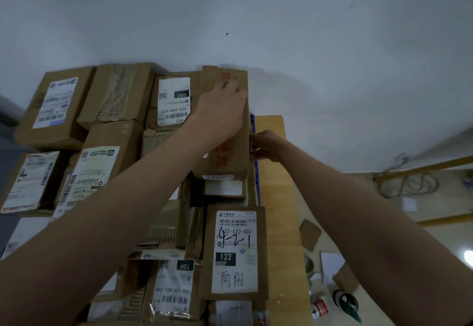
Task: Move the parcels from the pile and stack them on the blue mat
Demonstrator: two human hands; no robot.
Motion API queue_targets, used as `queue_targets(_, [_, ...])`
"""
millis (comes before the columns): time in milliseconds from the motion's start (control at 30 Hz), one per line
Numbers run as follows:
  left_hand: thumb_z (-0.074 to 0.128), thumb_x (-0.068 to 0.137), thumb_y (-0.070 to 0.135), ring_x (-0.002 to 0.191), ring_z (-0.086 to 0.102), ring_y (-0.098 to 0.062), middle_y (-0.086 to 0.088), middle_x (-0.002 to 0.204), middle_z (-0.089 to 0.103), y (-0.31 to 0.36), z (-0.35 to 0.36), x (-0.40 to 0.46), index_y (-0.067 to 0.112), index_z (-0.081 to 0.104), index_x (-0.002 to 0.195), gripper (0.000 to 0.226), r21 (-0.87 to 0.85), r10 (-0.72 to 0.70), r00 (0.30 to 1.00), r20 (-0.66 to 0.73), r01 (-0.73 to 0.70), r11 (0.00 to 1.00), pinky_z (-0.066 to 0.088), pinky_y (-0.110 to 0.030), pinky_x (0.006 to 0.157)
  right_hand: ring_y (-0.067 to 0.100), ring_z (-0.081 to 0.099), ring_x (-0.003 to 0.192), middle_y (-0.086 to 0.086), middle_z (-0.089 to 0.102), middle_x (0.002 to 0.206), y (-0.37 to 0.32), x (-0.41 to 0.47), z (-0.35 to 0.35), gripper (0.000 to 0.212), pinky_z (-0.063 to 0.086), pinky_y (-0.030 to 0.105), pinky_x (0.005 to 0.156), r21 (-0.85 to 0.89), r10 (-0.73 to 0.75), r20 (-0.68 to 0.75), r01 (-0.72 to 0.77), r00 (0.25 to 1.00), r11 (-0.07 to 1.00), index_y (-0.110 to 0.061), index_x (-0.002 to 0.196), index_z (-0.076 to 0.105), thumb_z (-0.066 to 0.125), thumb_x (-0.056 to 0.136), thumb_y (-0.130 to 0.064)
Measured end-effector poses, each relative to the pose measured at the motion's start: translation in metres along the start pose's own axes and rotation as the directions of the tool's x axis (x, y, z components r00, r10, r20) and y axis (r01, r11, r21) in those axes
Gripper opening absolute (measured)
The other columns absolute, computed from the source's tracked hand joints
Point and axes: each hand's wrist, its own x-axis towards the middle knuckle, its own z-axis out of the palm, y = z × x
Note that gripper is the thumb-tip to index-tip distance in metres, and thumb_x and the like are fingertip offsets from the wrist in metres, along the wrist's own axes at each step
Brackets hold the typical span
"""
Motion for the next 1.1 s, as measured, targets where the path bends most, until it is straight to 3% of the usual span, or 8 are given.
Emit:
queue_targets(100, [0.054, 0.092, 0.016, 0.128, 0.038, -0.028, -0.007, 0.140, 0.038, 0.001, 0.001, -0.001, 0.016, 0.042, 0.140, 0.050, 0.001, 0.006, 1.000, -0.013, -0.006, 1.000, 0.045, -0.043, 0.089, 0.029, 0.069, 0.087, 0.013, 0.066, 0.089, -0.002, -0.001, 0.001, 0.031, 0.057, 0.046, 0.089, -0.094, -0.008, -0.022, 0.006, 1.000, 0.996, -0.002, 0.100, 0.058, 0.053, 0.098, -0.032])
queue_targets(200, [0.054, 0.091, 0.016, 0.128, 0.037, -0.029, -0.008, 0.141, 0.037, 0.003, 0.001, -0.003, 0.016, 0.041, 0.140, 0.051, -0.001, 0.015, 1.000, -0.002, -0.015, 1.000, 0.045, -0.044, 0.089, 0.033, 0.068, 0.098, 0.013, 0.066, 0.095, -0.003, -0.001, 0.001, 0.027, 0.055, 0.046, 0.091, -0.111, 0.022, -0.015, -0.023, 1.000, 0.994, -0.003, 0.100, 0.058, 0.055, 0.097, -0.029])
queue_targets(467, [0.053, 0.093, 0.022, 0.131, 0.034, -0.029, -0.009, 0.145, 0.033, 0.003, -0.001, -0.005, 0.015, 0.037, 0.145, 0.055, 0.008, 0.005, 1.000, 0.024, -0.005, 1.000, 0.044, -0.045, 0.093, 0.030, 0.068, 0.094, 0.012, 0.065, 0.098, -0.006, 0.001, 0.001, 0.022, 0.056, 0.044, 0.088, -0.144, 0.020, -0.032, -0.025, 0.999, 0.989, -0.003, 0.102, 0.055, 0.055, 0.098, -0.025])
queue_targets(633, [0.051, 0.094, 0.024, 0.132, 0.033, -0.029, -0.009, 0.146, 0.032, 0.005, 0.003, -0.005, 0.015, 0.035, 0.145, 0.054, 0.033, 0.003, 1.000, 0.014, -0.003, 0.999, 0.044, -0.045, 0.091, 0.027, 0.067, 0.081, 0.017, 0.063, 0.109, -0.008, -0.001, -0.002, 0.029, 0.051, 0.035, 0.062, -0.175, 0.049, -0.021, -0.051, 0.999, 0.983, 0.001, 0.114, 0.055, 0.053, 0.099, -0.025])
queue_targets(767, [0.051, 0.094, 0.027, 0.133, 0.032, -0.029, -0.009, 0.146, 0.032, 0.005, 0.003, -0.004, 0.014, 0.034, 0.146, 0.056, 0.039, 0.013, 1.000, 0.017, -0.014, 0.999, 0.044, -0.045, 0.090, 0.031, 0.065, 0.091, 0.019, 0.062, 0.112, -0.007, -0.004, 0.000, 0.029, 0.052, 0.039, 0.071, -0.180, 0.013, -0.089, -0.029, 0.996, 0.983, 0.003, 0.113, 0.055, 0.053, 0.098, -0.022])
queue_targets(867, [0.052, 0.092, 0.025, 0.133, 0.032, -0.029, -0.008, 0.147, 0.031, 0.000, 0.000, -0.008, 0.014, 0.034, 0.146, 0.057, -0.002, 0.022, 0.999, 0.025, -0.022, 1.000, 0.044, -0.045, 0.092, 0.028, 0.058, 0.098, 0.014, 0.056, 0.108, -0.013, -0.018, 0.001, 0.032, 0.051, 0.039, 0.078, -0.136, -0.060, -0.217, 0.031, 0.974, 0.990, -0.002, 0.116, 0.054, 0.053, 0.097, -0.027])
queue_targets(1033, [0.053, 0.089, 0.020, 0.127, 0.038, -0.028, -0.007, 0.142, 0.035, -0.014, -0.009, -0.034, 0.015, 0.042, 0.138, 0.051, -0.166, -0.017, 0.998, -0.063, 0.007, 0.986, 0.043, -0.040, 0.081, 0.012, 0.060, 0.077, 0.000, 0.060, 0.090, -0.018, -0.073, 0.001, 0.023, 0.047, 0.023, 0.054, 0.071, -0.210, -0.352, 0.250, 0.912, 0.966, -0.014, 0.113, 0.052, 0.050, 0.097, -0.031])
queue_targets(1100, [0.053, 0.090, 0.022, 0.123, 0.040, -0.028, -0.009, 0.136, 0.037, -0.021, -0.012, -0.049, 0.014, 0.049, 0.130, 0.040, -0.189, -0.045, 0.994, -0.101, 0.025, 0.982, 0.042, -0.039, 0.078, 0.013, 0.062, 0.075, 0.000, 0.061, 0.086, -0.016, -0.096, 0.004, 0.021, 0.050, 0.024, 0.054, 0.074, -0.237, -0.349, 0.279, 0.907, 0.957, -0.017, 0.107, 0.052, 0.050, 0.096, -0.036])
